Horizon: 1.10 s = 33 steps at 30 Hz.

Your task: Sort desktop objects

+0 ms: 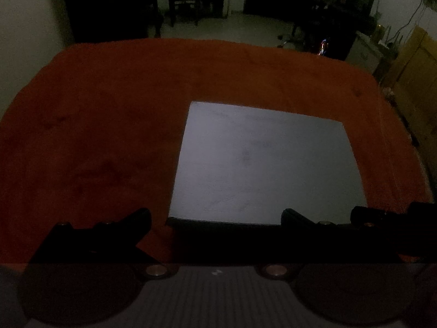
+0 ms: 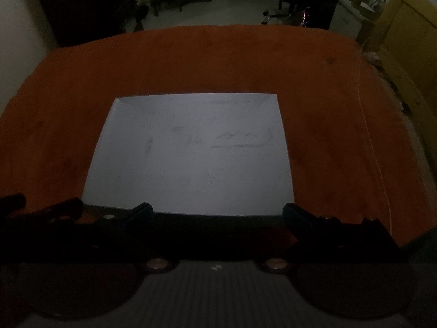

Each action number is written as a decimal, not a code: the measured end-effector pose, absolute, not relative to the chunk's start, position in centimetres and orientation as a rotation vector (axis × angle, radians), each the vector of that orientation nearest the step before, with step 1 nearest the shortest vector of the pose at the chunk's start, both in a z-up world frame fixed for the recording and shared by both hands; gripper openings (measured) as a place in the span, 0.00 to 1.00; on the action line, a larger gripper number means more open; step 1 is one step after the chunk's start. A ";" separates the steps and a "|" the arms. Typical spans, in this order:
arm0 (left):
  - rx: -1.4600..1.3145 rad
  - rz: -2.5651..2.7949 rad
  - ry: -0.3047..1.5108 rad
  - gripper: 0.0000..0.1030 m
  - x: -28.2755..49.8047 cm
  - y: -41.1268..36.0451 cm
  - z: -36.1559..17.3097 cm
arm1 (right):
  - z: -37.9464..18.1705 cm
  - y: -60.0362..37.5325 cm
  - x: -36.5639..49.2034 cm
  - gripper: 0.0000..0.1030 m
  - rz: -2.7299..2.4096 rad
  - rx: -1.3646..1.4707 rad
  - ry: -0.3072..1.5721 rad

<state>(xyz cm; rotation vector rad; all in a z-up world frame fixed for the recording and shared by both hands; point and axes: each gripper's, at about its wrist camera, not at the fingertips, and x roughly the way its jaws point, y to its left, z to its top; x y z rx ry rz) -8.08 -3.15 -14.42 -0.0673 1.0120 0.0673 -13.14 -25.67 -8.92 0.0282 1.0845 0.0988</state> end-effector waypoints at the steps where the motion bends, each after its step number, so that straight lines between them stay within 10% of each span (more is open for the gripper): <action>1: -0.065 0.068 1.015 1.00 -8.1 -3.2 -14.4 | -8.9 -25.8 -13.2 1.00 0.101 0.025 1.087; 33: 0.010 0.035 1.057 1.00 -8.4 -4.5 -15.0 | -10.4 -27.9 -14.2 1.00 0.130 -0.032 1.177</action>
